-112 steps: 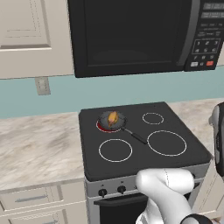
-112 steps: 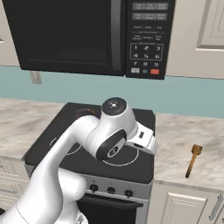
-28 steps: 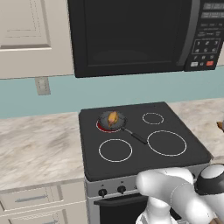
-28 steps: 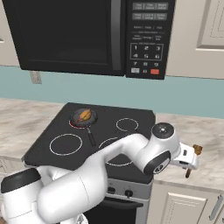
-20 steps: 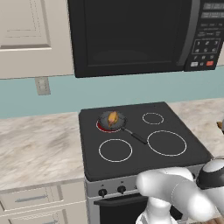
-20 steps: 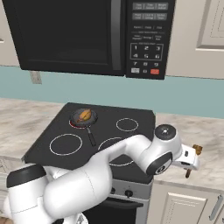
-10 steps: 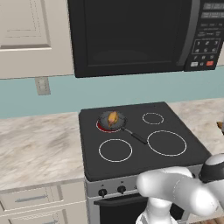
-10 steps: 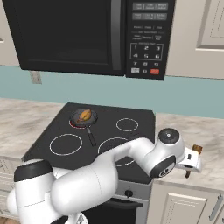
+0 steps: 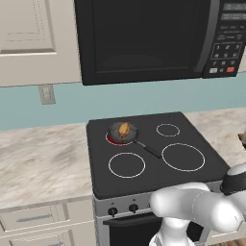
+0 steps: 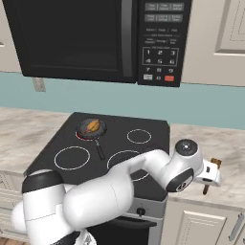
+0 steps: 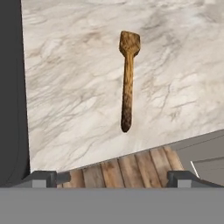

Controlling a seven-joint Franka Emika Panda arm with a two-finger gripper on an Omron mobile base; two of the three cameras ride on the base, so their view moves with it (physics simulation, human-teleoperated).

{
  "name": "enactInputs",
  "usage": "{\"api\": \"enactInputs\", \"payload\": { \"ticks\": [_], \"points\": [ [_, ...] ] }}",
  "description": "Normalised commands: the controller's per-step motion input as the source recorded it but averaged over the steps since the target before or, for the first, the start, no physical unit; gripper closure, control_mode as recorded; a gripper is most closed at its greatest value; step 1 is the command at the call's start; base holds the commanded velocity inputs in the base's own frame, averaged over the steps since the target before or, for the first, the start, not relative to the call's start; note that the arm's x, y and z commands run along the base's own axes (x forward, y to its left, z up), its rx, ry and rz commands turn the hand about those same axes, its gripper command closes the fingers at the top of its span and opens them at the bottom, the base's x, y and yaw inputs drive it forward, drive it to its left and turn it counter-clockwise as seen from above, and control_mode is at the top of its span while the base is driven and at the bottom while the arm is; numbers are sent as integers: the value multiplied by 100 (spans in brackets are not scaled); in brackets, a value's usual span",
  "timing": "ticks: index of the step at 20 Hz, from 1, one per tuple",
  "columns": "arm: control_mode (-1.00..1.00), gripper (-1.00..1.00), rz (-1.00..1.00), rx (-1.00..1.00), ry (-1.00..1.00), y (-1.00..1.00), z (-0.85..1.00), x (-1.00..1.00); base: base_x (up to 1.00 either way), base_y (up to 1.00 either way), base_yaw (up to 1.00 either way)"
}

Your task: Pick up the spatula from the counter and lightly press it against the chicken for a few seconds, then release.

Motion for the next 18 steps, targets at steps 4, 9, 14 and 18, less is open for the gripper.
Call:
{"api": "enactInputs", "payload": {
  "ticks": [4, 9, 14, 18],
  "points": [
    [-100, -100, 0, 0, 1, -6, -5, 12, 0, 0, 0],
    [-100, -100, 0, 0, 3, -8, -15, 14, 0, 0, 0],
    [-100, -100, 0, 0, 1, -9, -17, 8, 0, 0, 0],
    [-100, -100, 1, 1, 0, -11, -14, 4, 0, 0, 0]
  ]
}}
